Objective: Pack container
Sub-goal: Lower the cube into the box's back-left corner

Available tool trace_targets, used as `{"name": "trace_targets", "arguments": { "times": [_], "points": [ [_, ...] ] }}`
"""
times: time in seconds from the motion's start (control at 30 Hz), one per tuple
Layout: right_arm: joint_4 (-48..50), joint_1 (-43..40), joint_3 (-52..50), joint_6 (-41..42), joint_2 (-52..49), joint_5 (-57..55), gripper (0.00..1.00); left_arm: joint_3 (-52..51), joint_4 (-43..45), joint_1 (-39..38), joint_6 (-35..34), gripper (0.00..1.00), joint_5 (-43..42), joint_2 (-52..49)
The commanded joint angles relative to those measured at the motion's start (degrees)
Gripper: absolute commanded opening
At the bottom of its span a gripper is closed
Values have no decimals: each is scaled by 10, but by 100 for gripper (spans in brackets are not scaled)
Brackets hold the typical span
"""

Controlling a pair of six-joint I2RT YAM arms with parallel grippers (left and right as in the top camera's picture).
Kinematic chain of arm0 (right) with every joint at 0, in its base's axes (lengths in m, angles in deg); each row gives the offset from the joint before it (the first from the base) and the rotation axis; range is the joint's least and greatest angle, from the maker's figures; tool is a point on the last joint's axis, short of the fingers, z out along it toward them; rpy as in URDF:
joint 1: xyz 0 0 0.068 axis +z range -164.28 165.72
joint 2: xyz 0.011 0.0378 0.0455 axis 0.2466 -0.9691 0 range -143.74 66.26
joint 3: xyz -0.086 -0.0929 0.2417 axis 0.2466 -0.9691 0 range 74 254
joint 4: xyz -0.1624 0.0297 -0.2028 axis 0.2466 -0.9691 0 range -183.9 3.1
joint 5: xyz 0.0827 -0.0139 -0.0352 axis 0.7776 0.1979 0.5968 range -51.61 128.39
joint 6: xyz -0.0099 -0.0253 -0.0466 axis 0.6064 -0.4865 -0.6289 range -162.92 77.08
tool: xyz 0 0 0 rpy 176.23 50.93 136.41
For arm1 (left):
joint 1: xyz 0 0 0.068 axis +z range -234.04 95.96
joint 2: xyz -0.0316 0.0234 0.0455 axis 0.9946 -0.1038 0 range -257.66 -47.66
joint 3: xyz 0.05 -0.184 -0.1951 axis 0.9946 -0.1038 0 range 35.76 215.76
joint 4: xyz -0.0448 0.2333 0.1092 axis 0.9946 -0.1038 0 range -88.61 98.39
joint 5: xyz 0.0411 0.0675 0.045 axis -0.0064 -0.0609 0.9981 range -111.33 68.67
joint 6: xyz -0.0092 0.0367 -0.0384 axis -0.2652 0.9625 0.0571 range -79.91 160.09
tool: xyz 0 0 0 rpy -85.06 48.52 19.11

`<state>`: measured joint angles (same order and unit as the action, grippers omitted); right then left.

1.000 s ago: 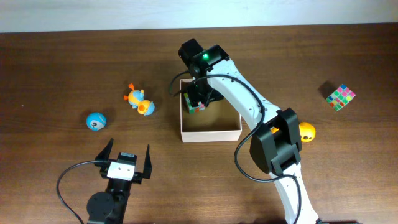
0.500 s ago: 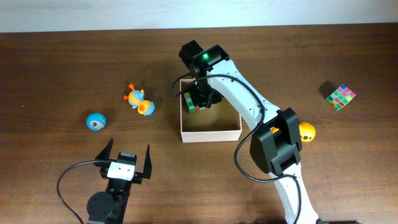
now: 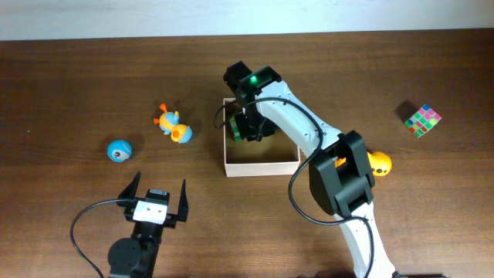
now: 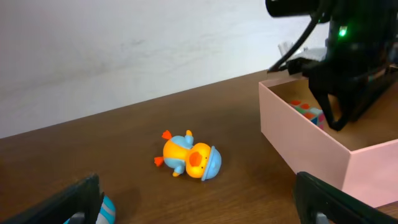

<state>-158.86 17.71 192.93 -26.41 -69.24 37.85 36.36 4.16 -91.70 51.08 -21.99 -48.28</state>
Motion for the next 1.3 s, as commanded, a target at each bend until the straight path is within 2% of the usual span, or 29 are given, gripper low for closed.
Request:
{"name": "trace_targets", "arguments": {
  "times": [0.0,0.47,0.93,1.27],
  "points": [
    [17,6,-16,2,4,16,27,-1,-4,3,9,99,0,3],
    [78,26,-18,8,4,66,27,-1,-4,3,9,99,0,3],
    [122,24,-18,13,4,59,27,-1,-4,3,9,99,0,3],
    [81,24,-18,2,4,25,27,-1,-4,3,9,99,0,3]
  ]
}}
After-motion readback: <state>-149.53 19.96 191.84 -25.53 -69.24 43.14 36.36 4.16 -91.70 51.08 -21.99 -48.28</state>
